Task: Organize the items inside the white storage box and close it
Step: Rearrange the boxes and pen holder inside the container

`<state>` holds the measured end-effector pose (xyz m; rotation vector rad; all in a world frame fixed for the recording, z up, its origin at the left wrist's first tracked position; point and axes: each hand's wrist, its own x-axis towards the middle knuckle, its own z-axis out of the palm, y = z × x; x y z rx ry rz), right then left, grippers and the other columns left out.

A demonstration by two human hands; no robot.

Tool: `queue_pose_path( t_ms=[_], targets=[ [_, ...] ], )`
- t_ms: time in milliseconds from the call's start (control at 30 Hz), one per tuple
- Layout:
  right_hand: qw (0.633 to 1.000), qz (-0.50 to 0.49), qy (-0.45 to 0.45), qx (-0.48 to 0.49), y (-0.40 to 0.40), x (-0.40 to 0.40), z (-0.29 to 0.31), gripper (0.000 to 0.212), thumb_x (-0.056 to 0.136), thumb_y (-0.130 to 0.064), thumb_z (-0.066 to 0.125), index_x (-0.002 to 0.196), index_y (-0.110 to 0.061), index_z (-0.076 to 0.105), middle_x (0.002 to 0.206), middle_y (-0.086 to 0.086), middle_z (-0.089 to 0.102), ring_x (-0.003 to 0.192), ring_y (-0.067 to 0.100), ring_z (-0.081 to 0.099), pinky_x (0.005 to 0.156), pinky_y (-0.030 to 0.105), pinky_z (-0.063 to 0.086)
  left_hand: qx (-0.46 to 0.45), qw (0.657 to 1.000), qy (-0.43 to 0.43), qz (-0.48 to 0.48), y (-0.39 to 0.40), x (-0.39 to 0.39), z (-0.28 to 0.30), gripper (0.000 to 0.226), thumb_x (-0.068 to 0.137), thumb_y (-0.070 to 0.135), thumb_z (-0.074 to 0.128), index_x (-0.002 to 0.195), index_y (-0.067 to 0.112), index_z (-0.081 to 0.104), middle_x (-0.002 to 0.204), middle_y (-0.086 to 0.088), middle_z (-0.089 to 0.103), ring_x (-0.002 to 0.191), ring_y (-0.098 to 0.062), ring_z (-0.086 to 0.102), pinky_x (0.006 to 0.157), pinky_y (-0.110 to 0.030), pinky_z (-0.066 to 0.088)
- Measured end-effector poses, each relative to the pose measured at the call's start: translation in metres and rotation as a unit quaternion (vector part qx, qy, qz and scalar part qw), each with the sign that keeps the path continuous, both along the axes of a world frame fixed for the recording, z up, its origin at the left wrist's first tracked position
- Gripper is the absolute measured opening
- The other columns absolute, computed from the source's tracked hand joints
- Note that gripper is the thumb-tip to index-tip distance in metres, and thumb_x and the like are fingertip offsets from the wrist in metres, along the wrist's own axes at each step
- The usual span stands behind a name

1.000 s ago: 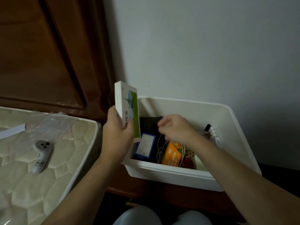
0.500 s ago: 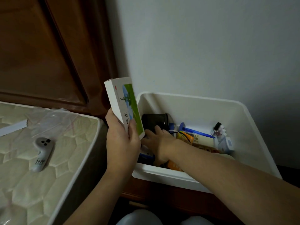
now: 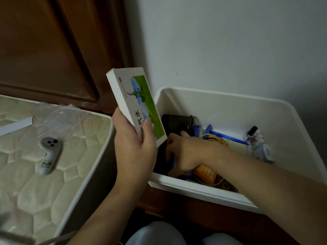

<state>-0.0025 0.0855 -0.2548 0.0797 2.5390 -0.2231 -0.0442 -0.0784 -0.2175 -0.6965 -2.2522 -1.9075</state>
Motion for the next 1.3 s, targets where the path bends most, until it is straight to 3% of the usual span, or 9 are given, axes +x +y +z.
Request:
queue_pose_path(
  t_ms=[100,233,333,467,767,867,1100,1200,1300],
  targets=[
    [1.0,-0.011,0.005,-0.008,0.001,0.002,-0.005,0.05,0.082,-0.072,0.07,0.118,-0.037,0.066,0.125,-0.011,0.044,0.122,0.023,0.037,0.094,0.044,0.044,0.002,1.0,-0.003,0.008,-0.001,0.0,0.001,0.053,0.103,0.014,0.061,0.151,0.012,0.037,0.14,0.0,0.058,0.125,-0.006,0.06,0.087,-0.01,0.054],
    [0.989,0.07,0.114,0.058,-0.011,0.0,-0.01,0.06,0.086,-0.071,0.063,0.137,-0.04,0.056,0.134,-0.008,0.056,0.125,0.025,0.04,0.097,0.045,0.031,0.006,1.0,-0.014,0.003,-0.001,0.0,0.001,0.052,0.104,0.017,0.061,0.15,0.017,0.037,0.139,0.005,0.058,0.124,-0.001,0.06,0.088,-0.015,0.057],
    [0.98,0.137,0.122,0.077,-0.024,-0.003,-0.016,0.066,0.094,-0.059,0.063,0.154,-0.04,0.041,0.159,-0.002,0.037,0.143,0.029,0.032,0.109,0.047,0.033,0.013,1.0,-0.026,0.0,-0.001,0.001,0.0,0.051,0.104,0.019,0.061,0.149,0.021,0.037,0.137,0.01,0.058,0.123,0.001,0.06,0.085,-0.017,0.06],
    [0.983,0.143,0.093,0.067,-0.022,-0.004,-0.023,0.069,0.097,-0.058,0.06,0.158,-0.044,0.031,0.166,-0.002,0.027,0.149,0.031,0.023,0.116,0.052,0.031,0.013,0.999,-0.029,-0.001,-0.001,0.0,0.0,0.051,0.104,0.018,0.061,0.149,0.021,0.037,0.137,0.011,0.057,0.124,0.002,0.059,0.084,-0.016,0.059],
    [0.989,0.126,0.067,0.045,-0.029,-0.017,-0.038,0.063,0.096,-0.052,0.06,0.153,-0.03,0.044,0.161,0.002,0.039,0.149,0.033,0.027,0.12,0.057,0.028,0.007,1.0,-0.027,0.002,-0.001,0.001,0.001,0.052,0.104,0.018,0.06,0.151,0.021,0.037,0.141,0.008,0.056,0.126,0.004,0.057,0.082,-0.008,0.055],
    [0.992,0.109,0.037,0.054,-0.027,-0.015,-0.04,0.064,0.097,-0.053,0.058,0.154,-0.029,0.042,0.161,0.008,0.033,0.148,0.038,0.021,0.121,0.059,0.025,0.005,1.0,-0.025,0.003,0.0,0.001,0.001,0.053,0.104,0.018,0.06,0.151,0.021,0.036,0.142,0.007,0.057,0.126,0.0,0.058,0.085,-0.011,0.057],
    [1.0,0.004,-0.002,0.03,-0.04,-0.015,-0.05,0.05,0.102,-0.052,0.051,0.142,-0.023,0.059,0.152,0.014,0.035,0.14,0.042,0.019,0.117,0.057,0.019,-0.003,1.0,-0.019,0.009,-0.001,0.001,0.0,0.052,0.104,0.018,0.061,0.15,0.019,0.037,0.141,0.004,0.058,0.126,-0.005,0.06,0.091,-0.019,0.058],
    [1.0,-0.027,0.013,-0.008,-0.04,-0.016,-0.052,0.048,0.102,-0.061,0.045,0.133,-0.029,0.062,0.147,0.012,0.042,0.136,0.041,0.022,0.113,0.058,0.019,-0.003,1.0,-0.018,0.008,0.0,0.001,0.0,0.052,0.103,0.018,0.061,0.149,0.019,0.038,0.141,0.004,0.059,0.127,-0.009,0.06,0.093,-0.019,0.057],
    [1.0,0.001,-0.001,-0.003,-0.044,-0.017,-0.054,0.045,0.104,-0.053,0.047,0.142,-0.033,0.058,0.152,0.011,0.04,0.14,0.044,0.019,0.116,0.063,0.011,-0.012,1.0,-0.017,0.01,0.0,0.001,-0.001,0.052,0.103,0.019,0.061,0.15,0.02,0.038,0.142,0.004,0.058,0.128,-0.009,0.06,0.094,-0.022,0.059]
  ],
)
